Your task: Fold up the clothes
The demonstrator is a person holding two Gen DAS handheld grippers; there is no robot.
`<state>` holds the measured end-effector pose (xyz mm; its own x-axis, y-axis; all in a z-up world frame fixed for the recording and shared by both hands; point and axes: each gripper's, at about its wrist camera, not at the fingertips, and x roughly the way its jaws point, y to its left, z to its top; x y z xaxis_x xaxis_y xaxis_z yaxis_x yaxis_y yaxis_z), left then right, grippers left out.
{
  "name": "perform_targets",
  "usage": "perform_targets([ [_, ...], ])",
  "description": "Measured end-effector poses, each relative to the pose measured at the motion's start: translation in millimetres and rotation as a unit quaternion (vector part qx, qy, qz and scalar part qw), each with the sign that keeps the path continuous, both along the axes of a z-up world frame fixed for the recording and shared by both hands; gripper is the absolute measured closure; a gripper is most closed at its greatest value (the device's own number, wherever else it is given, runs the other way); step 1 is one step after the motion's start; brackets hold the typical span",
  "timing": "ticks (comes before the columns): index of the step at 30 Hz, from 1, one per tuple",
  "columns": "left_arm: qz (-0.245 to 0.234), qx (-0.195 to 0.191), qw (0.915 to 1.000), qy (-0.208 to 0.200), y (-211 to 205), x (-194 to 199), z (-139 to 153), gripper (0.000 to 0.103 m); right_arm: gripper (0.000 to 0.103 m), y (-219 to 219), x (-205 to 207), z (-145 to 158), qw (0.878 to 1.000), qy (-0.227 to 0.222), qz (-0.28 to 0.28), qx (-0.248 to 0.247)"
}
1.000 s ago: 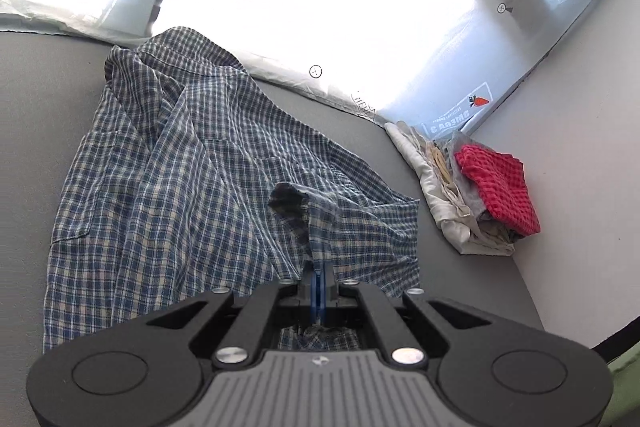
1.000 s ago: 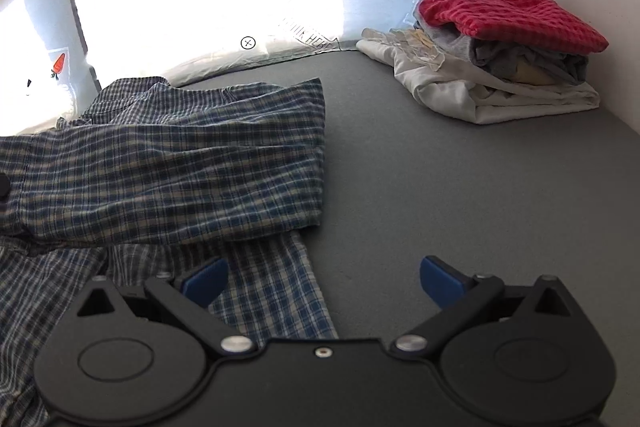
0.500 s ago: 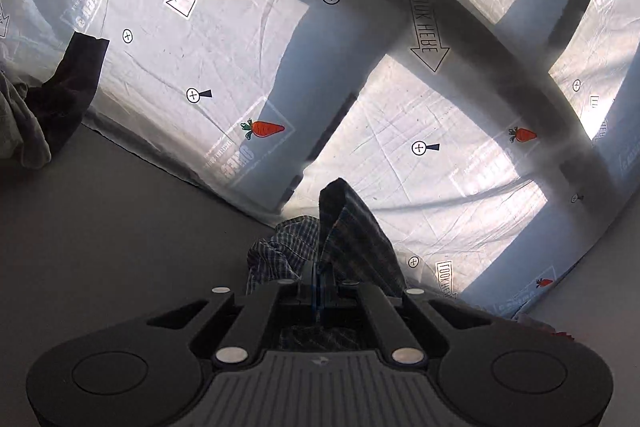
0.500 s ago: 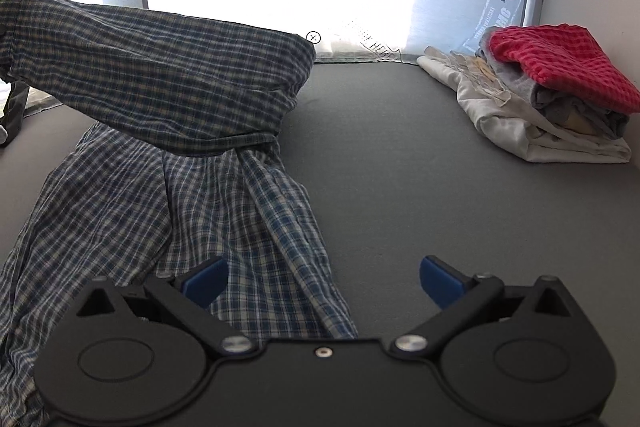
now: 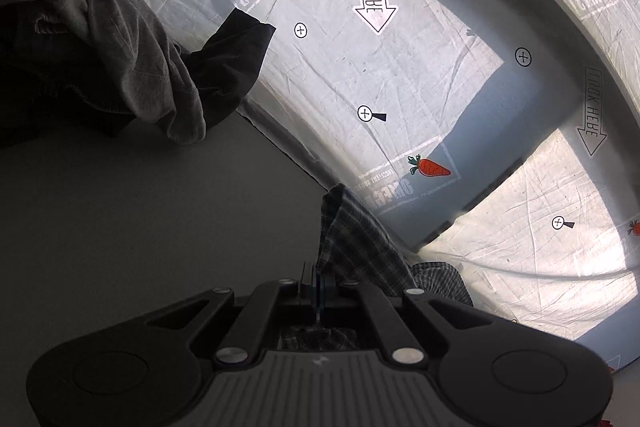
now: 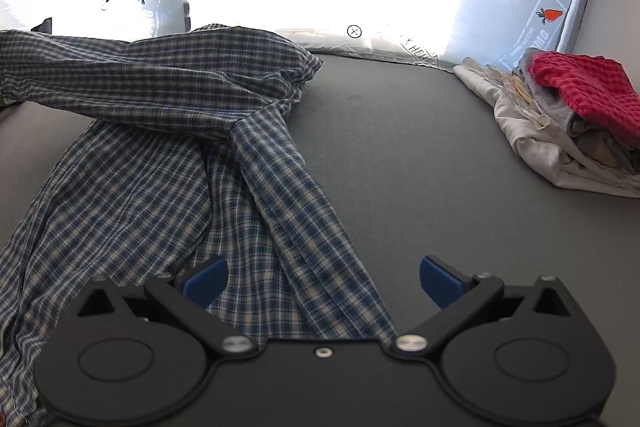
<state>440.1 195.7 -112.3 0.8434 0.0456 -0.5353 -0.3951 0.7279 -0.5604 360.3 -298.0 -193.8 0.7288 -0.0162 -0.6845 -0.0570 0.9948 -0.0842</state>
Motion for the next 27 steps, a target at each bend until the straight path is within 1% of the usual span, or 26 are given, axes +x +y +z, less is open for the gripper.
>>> perform_targets([
  [2, 0.019, 0.005, 0.9997, 0.017, 9, 2, -6, 0.103, 0.000, -1, -1, -2, 1.000, 0.004, -0.002, -0.003],
  [3, 0.028, 0.005, 0.9991, 0.032, 13, 3, -12, 0.103, 0.000, -1, -1, -3, 1.000, 0.006, -0.002, -0.005],
  [6, 0.053, -0.020, 0.9947, 0.086, 22, 2, -36, 0.101, 0.000, 0, -1, -5, 1.000, 0.009, -0.003, -0.016],
  [8, 0.071, -0.039, 0.9894, 0.121, 25, -8, -52, 0.100, 0.000, 0, -1, -6, 1.000, 0.010, -0.006, -0.024],
  [9, 0.079, -0.041, 0.9868, 0.135, 25, -15, -58, 0.100, 0.000, -1, -1, -5, 1.000, 0.009, -0.009, -0.028],
  [11, 0.080, -0.037, 0.9846, 0.151, 21, -31, -66, 0.098, 0.000, -2, -2, -4, 0.999, 0.013, -0.017, -0.031],
  [12, 0.073, -0.034, 0.9842, 0.158, 17, -39, -69, 0.093, 0.000, -4, -3, -4, 0.999, 0.015, -0.020, -0.031],
  [14, 0.055, -0.027, 0.9835, 0.170, 7, -55, -74, 0.087, 0.000, -8, -7, -5, 0.999, 0.018, -0.023, -0.032],
  [15, 0.044, -0.024, 0.9834, 0.174, 0, -63, -76, 0.087, 0.001, -9, -9, -5, 0.999, 0.019, -0.024, -0.032],
  [17, 0.011, -0.021, 0.9839, 0.177, -21, -82, -77, 0.085, 0.006, -14, -13, -6, 0.999, 0.021, -0.024, -0.032],
  [20, -0.054, -0.011, 0.9822, 0.180, -61, -105, -75, 0.078, 0.008, -20, -20, -5, 0.999, 0.017, -0.014, -0.034],
  [21, -0.077, -0.003, 0.9806, 0.180, -76, -112, -74, 0.076, 0.010, -21, -23, -6, 0.999, 0.018, -0.008, -0.045],
  [22, -0.098, 0.008, 0.9785, 0.181, -92, -118, -73, 0.075, 0.019, -21, -26, -7, 0.998, 0.019, -0.001, -0.058],
  [23, -0.119, 0.020, 0.9757, 0.183, -109, -125, -72, 0.074, 0.022, -21, -29, -8, 0.997, 0.020, 0.006, -0.069],
  [25, -0.155, 0.043, 0.9694, 0.186, -137, -139, -72, 0.071, 0.034, -24, -37, -11, 0.996, 0.022, 0.023, -0.083],
  [27, -0.181, 0.062, 0.9630, 0.190, -161, -152, -73, 0.069, 0.037, -27, -49, -12, 0.995, 0.020, 0.043, -0.091],
])
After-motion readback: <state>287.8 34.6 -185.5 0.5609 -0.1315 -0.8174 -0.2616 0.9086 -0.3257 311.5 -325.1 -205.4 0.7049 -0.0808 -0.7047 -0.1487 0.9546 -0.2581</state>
